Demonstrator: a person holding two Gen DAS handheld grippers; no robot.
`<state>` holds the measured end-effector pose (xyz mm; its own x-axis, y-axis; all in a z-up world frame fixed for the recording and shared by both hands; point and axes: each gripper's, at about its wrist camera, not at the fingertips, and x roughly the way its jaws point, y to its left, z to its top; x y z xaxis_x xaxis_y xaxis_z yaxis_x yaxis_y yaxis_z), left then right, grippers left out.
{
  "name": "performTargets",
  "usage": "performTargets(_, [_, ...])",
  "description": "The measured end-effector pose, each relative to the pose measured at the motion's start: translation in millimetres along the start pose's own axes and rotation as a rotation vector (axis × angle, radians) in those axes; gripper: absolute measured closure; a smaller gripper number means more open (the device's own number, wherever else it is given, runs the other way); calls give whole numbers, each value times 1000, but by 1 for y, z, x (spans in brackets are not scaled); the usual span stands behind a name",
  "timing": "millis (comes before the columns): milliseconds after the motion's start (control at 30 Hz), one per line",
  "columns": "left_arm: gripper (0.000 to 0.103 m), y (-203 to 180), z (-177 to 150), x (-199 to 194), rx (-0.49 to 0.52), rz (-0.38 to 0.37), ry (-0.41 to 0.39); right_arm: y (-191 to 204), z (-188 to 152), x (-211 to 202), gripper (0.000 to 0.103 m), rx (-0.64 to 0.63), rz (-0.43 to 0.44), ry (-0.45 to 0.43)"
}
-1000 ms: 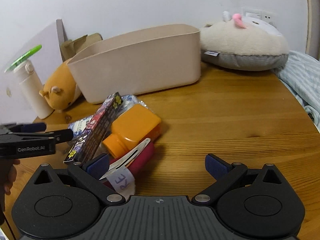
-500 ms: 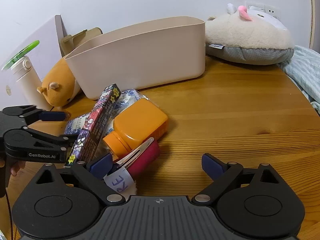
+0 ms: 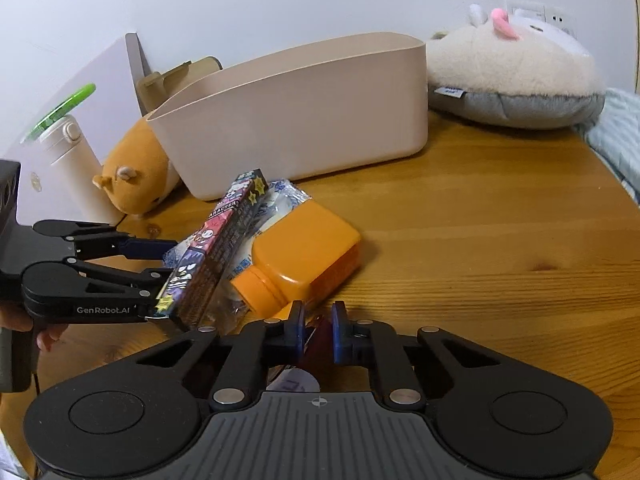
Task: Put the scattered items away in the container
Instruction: 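Move both grippers back to the remaining items on the table, then grasp the blue-and-white tissue pack with the left gripper while the right grasps the red-and-white item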
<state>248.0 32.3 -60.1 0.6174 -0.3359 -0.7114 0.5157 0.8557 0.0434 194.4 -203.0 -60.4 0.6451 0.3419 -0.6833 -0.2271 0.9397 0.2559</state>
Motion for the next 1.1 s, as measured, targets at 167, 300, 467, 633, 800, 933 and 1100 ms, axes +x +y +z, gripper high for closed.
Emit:
performTargets(167, [53, -1, -3, -7, -27, 14, -21, 0, -2, -6, 102, -3, 0, -18])
performTargets(300, [53, 0, -1, -12, -41, 23, -44, -1, -2, -14, 103, -14, -2, -36])
performTargets(467, [53, -1, -4, -16, -25, 25, -26, -9, -5, -14, 98, 23, 11, -17])
performTargets(633, [53, -5, -10, -15, -17, 36, -7, -3, -10, -32, 54, 8, -25, -27])
performTargets(800, [53, -7, -12, -18, -34, 50, 6, 5, -15, -41, 51, -11, -13, -11])
performTargets(933, [53, -11, -18, -24, -29, 69, 11, 12, -19, -37, 51, -26, -11, 24])
performTargets(1100, [52, -11, -20, -28, -18, 64, 15, 18, -26, -34, 51, -37, 6, 50])
